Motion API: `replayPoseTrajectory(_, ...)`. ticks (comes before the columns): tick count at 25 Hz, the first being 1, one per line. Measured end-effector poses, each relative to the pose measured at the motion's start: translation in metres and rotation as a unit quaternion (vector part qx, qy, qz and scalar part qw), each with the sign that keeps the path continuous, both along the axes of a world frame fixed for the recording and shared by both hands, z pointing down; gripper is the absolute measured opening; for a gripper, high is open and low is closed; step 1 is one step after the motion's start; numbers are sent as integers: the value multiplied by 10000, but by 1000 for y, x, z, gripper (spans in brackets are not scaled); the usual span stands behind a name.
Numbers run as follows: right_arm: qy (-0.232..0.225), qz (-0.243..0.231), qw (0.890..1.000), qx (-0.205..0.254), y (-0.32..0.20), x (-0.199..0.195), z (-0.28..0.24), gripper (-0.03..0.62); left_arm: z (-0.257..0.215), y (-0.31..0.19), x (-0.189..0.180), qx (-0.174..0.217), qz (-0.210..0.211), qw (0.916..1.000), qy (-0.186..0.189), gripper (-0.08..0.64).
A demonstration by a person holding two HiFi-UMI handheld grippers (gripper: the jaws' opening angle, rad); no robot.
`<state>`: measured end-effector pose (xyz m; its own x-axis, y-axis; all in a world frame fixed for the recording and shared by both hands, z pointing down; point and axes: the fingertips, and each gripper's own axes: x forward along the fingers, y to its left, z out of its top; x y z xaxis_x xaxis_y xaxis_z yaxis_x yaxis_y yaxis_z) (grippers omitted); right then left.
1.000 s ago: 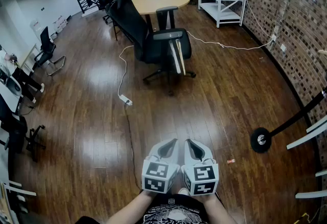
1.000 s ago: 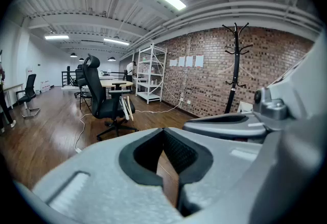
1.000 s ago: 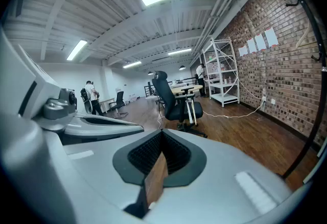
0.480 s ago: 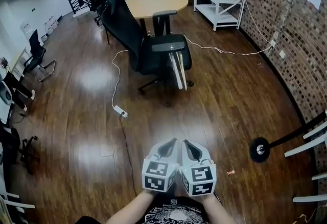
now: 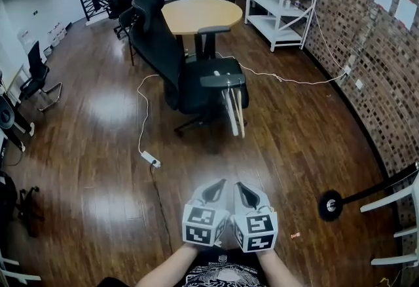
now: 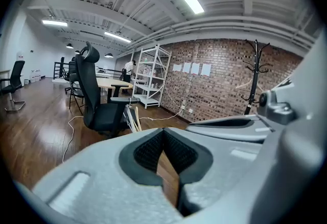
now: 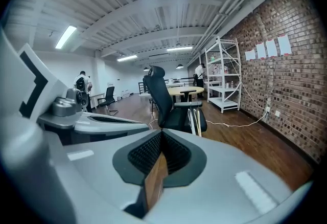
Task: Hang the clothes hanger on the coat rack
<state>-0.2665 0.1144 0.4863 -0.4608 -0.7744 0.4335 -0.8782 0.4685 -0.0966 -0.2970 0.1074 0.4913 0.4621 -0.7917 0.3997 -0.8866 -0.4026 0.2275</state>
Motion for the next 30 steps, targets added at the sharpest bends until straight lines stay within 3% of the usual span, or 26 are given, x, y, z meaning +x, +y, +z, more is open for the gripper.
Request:
replayPoseTrajectory(12, 23, 15, 10000, 54, -63, -11, 8, 0, 12, -52, -11, -96, 44, 9999, 86, 3)
replayPoseTrajectory(30, -218, -339, 9991, 153, -251, 36, 23, 15, 18, -236, 28, -33, -301, 9987, -422, 3)
